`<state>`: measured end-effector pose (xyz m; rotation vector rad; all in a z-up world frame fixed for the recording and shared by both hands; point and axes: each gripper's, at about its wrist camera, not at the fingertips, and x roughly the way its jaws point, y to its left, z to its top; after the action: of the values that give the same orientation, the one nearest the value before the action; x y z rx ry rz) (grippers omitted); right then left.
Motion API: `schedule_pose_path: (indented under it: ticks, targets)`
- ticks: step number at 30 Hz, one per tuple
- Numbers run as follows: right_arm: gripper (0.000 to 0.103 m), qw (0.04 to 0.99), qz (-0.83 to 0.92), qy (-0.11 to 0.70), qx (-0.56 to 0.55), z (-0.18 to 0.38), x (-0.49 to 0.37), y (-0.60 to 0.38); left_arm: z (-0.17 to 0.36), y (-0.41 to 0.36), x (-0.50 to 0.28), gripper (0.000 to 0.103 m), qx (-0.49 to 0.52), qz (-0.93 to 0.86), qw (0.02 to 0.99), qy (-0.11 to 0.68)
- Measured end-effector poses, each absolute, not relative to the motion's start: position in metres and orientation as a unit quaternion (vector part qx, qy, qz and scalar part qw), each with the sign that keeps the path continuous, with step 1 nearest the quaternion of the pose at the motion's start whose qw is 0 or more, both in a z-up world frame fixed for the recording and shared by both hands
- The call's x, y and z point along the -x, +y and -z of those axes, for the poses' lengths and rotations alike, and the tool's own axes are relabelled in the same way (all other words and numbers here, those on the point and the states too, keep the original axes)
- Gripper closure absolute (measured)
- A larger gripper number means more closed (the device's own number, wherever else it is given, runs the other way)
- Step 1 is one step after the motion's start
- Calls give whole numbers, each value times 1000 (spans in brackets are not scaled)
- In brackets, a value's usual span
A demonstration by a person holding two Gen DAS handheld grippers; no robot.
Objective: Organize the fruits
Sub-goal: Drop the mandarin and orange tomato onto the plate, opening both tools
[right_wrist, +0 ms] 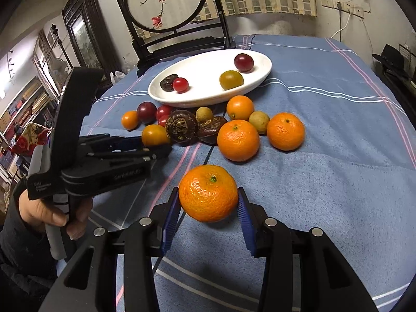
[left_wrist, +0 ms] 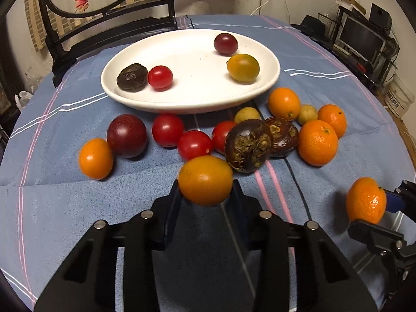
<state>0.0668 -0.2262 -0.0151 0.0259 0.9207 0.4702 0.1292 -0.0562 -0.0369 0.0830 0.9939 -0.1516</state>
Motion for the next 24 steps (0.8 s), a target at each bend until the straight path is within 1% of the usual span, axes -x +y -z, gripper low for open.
schedule_pose_path:
  ticks: [3,8,15,19,24]
  targets:
    - [59,869,-227,440,-6,12,-67,-225,32,-51,-124,66,-33,77,877,474]
    - [60,876,-236,419,10,-11,-76,-216,-4,-34,-115,66,-16,97,891,444]
    - [60,897,-249,363,46,-52,-113,-180,-44,-21,-154,66,-1,85,907,413]
    - [59,895,-245,367,64,-49,-153,-155,-45,-8,-201,66,30,66,904,421]
    - [59,884,-232,400,71,-26,-195,-138,-35,-3,-244,66,30,44,900,433]
